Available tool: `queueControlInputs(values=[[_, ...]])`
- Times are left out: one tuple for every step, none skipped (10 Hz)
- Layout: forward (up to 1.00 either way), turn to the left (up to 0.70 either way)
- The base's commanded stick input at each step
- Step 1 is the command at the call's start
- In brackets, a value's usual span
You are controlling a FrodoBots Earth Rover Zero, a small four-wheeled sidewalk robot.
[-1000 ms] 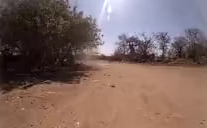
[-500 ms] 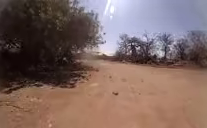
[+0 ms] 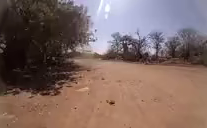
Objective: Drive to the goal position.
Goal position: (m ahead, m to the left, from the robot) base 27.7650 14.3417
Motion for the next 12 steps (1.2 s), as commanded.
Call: queueControlInputs(values=[[1.0, 0.0], [1.0, 0.0], [1.0, 0.0], [1.0, 0.0], [1.0, 0.0], [1.0, 0.0], [1.0, 0.0], [1.0, 0.0], [1.0, 0.0], [1.0, 0.0], [1.0, 0.0], [1.0, 0.0]])
